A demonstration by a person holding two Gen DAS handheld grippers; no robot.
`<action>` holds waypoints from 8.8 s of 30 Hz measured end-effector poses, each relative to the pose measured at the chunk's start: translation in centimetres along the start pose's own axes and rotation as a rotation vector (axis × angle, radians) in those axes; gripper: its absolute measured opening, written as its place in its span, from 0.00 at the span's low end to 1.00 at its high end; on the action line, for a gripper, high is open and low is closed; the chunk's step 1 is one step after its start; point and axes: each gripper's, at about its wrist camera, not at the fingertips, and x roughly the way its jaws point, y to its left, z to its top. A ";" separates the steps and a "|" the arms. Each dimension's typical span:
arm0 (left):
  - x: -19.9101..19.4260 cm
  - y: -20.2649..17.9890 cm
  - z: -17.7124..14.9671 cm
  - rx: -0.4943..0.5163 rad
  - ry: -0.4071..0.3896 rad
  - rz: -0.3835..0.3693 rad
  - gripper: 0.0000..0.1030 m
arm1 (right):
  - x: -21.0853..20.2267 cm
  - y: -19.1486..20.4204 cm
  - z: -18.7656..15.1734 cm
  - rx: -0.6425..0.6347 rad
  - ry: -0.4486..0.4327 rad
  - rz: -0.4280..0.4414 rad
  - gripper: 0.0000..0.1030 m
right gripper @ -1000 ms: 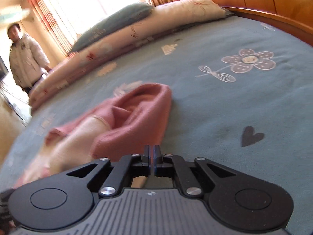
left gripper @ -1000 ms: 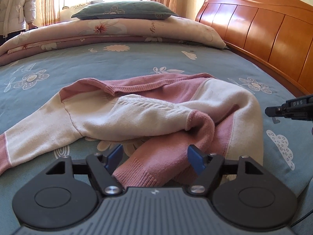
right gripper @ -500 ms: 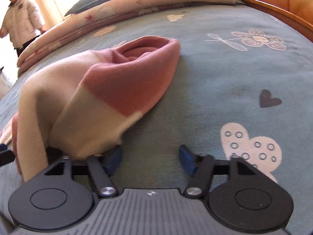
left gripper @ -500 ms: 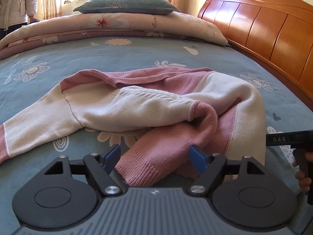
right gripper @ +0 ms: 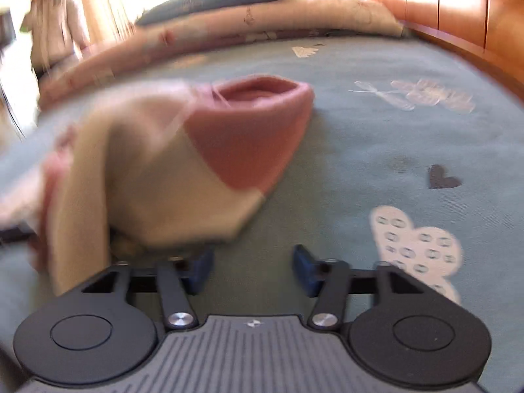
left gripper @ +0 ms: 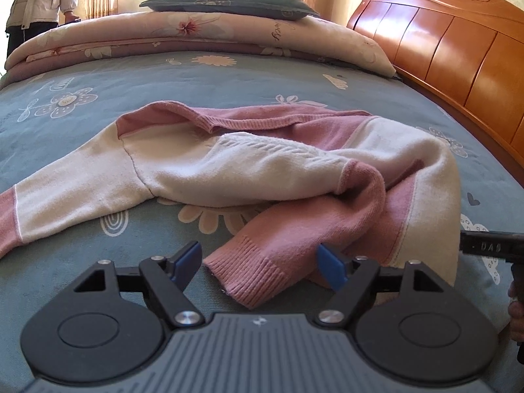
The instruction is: Fold clothes
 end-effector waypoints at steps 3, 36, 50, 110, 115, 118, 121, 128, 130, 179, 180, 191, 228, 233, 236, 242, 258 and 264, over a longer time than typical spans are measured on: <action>0.0 -0.2 0.0 0.010 -0.004 0.003 0.76 | 0.7 -1.3 0.5 0.128 0.001 0.101 0.51; 0.0 0.2 -0.1 0.004 0.004 -0.011 0.76 | 0.1 -6.1 4.3 0.285 -0.052 0.274 0.05; 0.2 0.3 -0.4 0.015 0.028 -0.003 0.76 | 4.4 -6.3 1.4 0.397 -0.028 0.340 0.09; -1.0 -0.3 -0.1 0.042 0.033 -0.044 0.78 | -7.4 -11.5 9.4 0.077 -0.277 -0.179 0.07; -0.8 -0.5 0.1 0.053 0.034 -0.040 0.78 | -5.8 -12.3 11.2 0.011 -0.240 -0.272 0.07; -0.8 -0.5 0.2 0.052 0.032 -0.037 0.78 | -4.4 -11.7 12.4 -0.039 -0.240 -0.338 0.08; -0.5 -0.5 0.3 0.047 0.037 -0.031 0.78 | -3.0 -11.7 13.6 -0.034 -0.241 -0.378 0.17; -0.4 -0.5 0.2 0.047 0.036 -0.044 0.78 | -5.2 -13.1 12.0 0.082 -0.273 -0.367 0.46; -0.4 -0.6 0.2 0.048 0.035 -0.051 0.78 | -6.1 -14.4 10.0 0.155 -0.243 -0.342 0.52; -2.0 -1.3 -0.2 0.072 0.018 -0.063 0.78 | 1.5 -4.7 5.3 -0.202 -0.053 -0.292 0.21; -2.0 -1.3 -0.2 0.070 0.018 -0.062 0.78 | 1.8 -4.8 5.0 -0.181 -0.033 -0.274 0.25; -1.5 -1.7 -0.5 0.069 0.025 -0.085 0.78 | -6.8 -11.1 2.8 0.158 -0.085 -0.062 0.49; -1.3 -0.9 -0.2 0.051 0.046 -0.046 0.78 | -8.8 -18.9 6.4 0.173 -0.234 -0.446 0.13; -1.3 -1.1 -0.1 0.058 0.049 -0.041 0.78 | -9.7 -22.7 7.0 0.213 -0.217 -0.539 0.13; -1.2 -1.3 0.0 0.064 0.050 -0.039 0.78 | -9.4 -24.5 6.6 0.263 -0.186 -0.587 0.18; -1.2 -1.6 0.3 0.080 0.055 -0.034 0.78 | -8.4 -23.5 6.0 0.288 -0.193 -0.659 0.25; -1.7 2.2 5.7 0.214 -0.010 -0.038 0.78 | -2.2 -8.5 12.7 -0.185 -0.126 -0.126 0.33; 2.8 4.7 9.4 0.463 0.011 0.043 0.67 | 2.2 -3.6 16.7 -0.427 -0.057 0.020 0.38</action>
